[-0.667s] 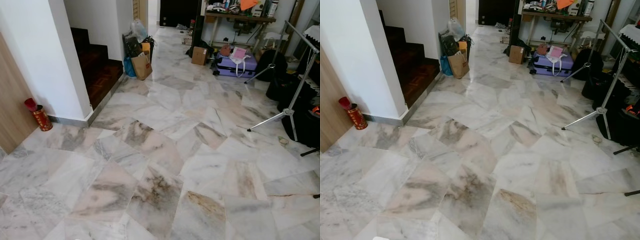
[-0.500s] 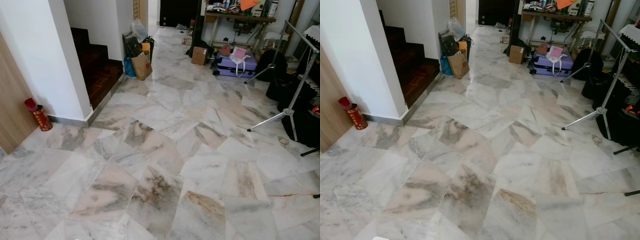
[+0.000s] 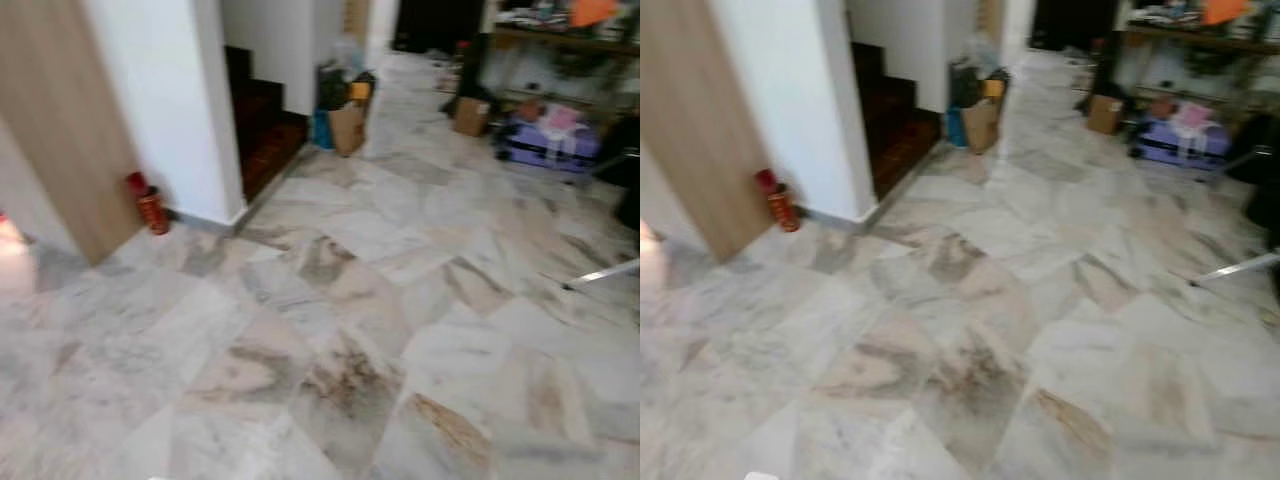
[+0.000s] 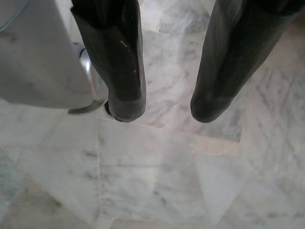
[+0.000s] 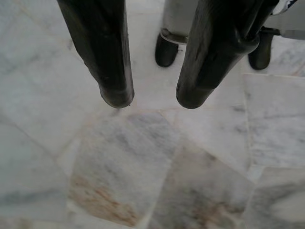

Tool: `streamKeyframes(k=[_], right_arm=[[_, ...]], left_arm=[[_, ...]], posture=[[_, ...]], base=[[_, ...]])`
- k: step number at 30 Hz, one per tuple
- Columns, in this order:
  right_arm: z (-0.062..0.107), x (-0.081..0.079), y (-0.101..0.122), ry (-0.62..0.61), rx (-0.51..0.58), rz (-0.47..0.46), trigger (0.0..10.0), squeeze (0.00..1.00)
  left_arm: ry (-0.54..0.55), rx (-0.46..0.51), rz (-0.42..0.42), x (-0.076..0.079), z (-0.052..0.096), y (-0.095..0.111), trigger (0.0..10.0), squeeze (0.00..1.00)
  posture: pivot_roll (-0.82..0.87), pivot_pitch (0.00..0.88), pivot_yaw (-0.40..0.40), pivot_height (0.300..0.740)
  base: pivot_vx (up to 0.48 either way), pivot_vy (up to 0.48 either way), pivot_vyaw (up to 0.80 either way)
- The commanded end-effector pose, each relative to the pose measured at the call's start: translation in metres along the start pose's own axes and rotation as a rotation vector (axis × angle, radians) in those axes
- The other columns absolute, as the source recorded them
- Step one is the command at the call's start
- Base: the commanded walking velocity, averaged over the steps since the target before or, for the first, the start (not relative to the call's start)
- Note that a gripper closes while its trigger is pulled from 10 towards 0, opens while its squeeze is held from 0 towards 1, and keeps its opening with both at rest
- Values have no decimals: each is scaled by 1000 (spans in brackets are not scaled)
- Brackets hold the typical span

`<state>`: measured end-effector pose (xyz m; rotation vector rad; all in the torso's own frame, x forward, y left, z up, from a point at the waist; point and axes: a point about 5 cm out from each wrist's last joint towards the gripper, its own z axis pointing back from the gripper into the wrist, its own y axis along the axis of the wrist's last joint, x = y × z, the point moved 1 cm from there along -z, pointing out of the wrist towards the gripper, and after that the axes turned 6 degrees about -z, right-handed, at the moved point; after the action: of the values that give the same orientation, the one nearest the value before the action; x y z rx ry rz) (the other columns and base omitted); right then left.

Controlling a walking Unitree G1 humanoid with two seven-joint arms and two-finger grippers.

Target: Move the pillow to the sofa from floor

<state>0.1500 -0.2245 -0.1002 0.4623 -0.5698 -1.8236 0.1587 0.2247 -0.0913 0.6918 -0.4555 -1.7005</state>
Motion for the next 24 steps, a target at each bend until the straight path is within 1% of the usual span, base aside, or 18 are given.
streamKeyframes(k=[1, 2, 4, 5, 6, 7, 8, 9, 10, 12, 14, 17, 18, 20, 21, 22, 24], right_arm=[[-12, -56, 45, 198, 34, -108, 10000, 0], [-12, -57, 44, 205, 28, -75, 10000, 0], [-12, -57, 46, 205, 32, -74, 10000, 0], [-12, -57, 48, 204, 39, -85, 10000, 0], [-12, -57, 48, 204, 39, -85, 10000, 0], [-13, -57, 53, 202, 54, -99, 10000, 0], [-13, -57, 53, 202, 54, -99, 10000, 0], [-13, -57, 57, 199, 65, -111, 10000, 0], [-14, -57, 59, 197, 69, -115, 10000, 0], [-14, -58, 59, 193, 64, -108, 10000, 0], [-14, -58, 58, 189, 58, -99, 10000, 0], [-14, -59, 57, 194, 60, -114, 10000, 0], [-13, -59, 57, 196, 63, -115, 10000, 0], [-13, -59, 56, 194, 61, -106, 10000, 0], [-13, -57, 55, 193, 54, -79, 10000, 0], [-13, -57, 55, 193, 52, -70, 10000, 0], [-13, -55, 54, 192, 48, -73, 10000, 0]], left_arm=[[9, -45, 137, 6, -14, 25, 10000, 0], [12, -61, 148, 6, -13, 20, 10000, 0], [22, -66, 150, 6, -12, 18, 10000, 0], [37, -73, 130, 5, -12, 18, 10000, 0], [37, -73, 130, 5, -12, 18, 10000, 0], [49, -65, 82, 3, -13, 20, 10000, 0], [49, -65, 82, 3, -13, 20, 10000, 0], [42, -48, 53, 3, -13, 24, 10000, 0], [40, -44, 50, 4, -14, 25, 10000, 0], [48, -45, 97, 4, -14, 24, 10000, 0], [54, -54, 109, 3, -13, 22, 10000, 0], [21, -74, 37, 7, -11, 15, 10000, 0], [14, -84, 25, 7, -10, 12, 10000, 0], [22, -91, 49, 7, -9, 10, 10000, 0], [31, -92, 73, 6, -9, 9, 10000, 0], [34, -91, 78, 6, -9, 8, 10000, 0], [55, -98, 110, 4, -9, 8, 10000, 0]], posture=[[162, 0, -112, 740], [159, 0, -113, 740], [162, 0, -117, 740], [171, 0, -121, 740], [171, 0, -121, 740], [178, 0, -124, 740], [178, 0, -124, 740], [180, 0, -125, 740], [180, 0, -125, 740], [174, 23, -124, 740], [174, 23, -124, 740], [153, 30, -119, 740], [147, 39, -117, 740], [147, 41, -118, 740], [151, 41, -120, 740], [154, 47, -120, 740], [166, 50, -123, 740]], base=[[0, 0, 800], [0, 0, 800], [0, 0, 800], [0, 0, 800], [0, 0, 800], [0, 0, 800], [0, 0, 800], [0, 0, 800], [0, 0, 800], [0, 0, 800], [0, 0, 800], [0, 0, 800], [0, 0, 800], [0, 0, 800], [0, 0, 800], [0, 0, 800], [0, 0, 800]])
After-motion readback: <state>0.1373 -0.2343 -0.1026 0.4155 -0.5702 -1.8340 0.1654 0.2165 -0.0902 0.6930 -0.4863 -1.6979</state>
